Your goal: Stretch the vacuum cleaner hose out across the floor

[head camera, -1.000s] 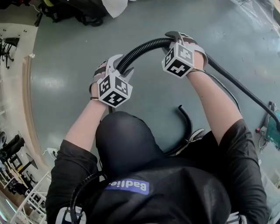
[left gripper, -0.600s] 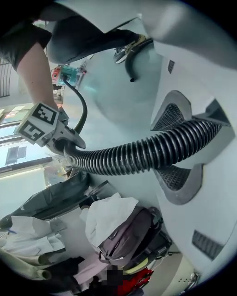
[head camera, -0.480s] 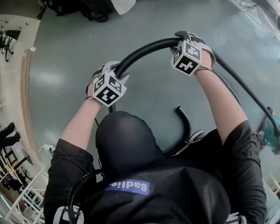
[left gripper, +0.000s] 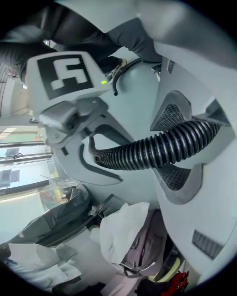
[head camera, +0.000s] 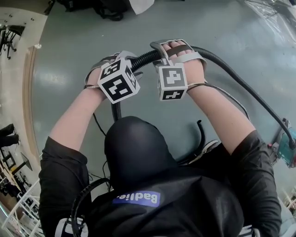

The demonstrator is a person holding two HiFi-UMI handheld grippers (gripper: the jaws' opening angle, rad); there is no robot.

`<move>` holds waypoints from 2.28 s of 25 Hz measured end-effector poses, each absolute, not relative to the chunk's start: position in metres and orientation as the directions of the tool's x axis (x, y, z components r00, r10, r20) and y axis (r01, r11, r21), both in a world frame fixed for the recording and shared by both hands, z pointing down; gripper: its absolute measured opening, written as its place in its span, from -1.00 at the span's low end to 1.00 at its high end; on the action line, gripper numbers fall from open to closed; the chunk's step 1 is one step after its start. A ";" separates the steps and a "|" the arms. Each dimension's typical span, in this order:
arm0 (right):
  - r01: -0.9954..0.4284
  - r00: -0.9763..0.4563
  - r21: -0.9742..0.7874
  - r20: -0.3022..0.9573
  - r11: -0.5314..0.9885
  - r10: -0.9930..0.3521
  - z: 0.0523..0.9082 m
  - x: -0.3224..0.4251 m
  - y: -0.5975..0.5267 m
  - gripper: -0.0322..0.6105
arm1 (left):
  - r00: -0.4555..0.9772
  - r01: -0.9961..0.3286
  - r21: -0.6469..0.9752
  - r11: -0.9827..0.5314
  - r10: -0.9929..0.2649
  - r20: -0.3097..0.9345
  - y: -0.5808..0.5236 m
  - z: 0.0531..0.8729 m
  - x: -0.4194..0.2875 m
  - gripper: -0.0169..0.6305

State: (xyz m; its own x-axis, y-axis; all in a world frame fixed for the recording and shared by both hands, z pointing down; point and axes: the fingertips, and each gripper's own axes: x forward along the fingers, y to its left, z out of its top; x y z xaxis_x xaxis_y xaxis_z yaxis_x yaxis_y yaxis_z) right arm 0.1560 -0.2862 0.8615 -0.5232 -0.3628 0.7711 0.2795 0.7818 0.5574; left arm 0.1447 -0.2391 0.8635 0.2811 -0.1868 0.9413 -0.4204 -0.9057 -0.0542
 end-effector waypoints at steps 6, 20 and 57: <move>0.125 -0.476 0.544 0.767 0.830 -0.431 0.844 0.152 -0.328 -0.29 | 0.373 -0.541 -0.144 -0.829 -0.390 0.842 -0.270 0.837 0.163 -0.21; -0.300 -0.383 0.472 0.737 0.829 -0.558 0.782 0.202 -0.461 -0.22 | 0.235 -0.764 -0.178 -0.620 -0.525 0.818 -0.224 0.884 0.092 0.05; 0.148 -0.638 0.333 0.752 0.931 -0.167 0.753 -0.042 -0.382 -0.59 | -0.037 -0.626 -0.446 -0.640 -0.546 0.837 -0.315 0.756 -0.066 0.11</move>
State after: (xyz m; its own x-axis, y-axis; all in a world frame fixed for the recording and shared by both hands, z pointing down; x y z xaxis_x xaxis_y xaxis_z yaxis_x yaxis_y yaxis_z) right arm -0.0415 -0.3822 0.7531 -0.6380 -0.1674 0.7516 0.1476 0.9314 0.3327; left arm -0.0657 -0.3154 0.7564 -0.0370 -0.5464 0.8367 -0.6260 -0.6400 -0.4456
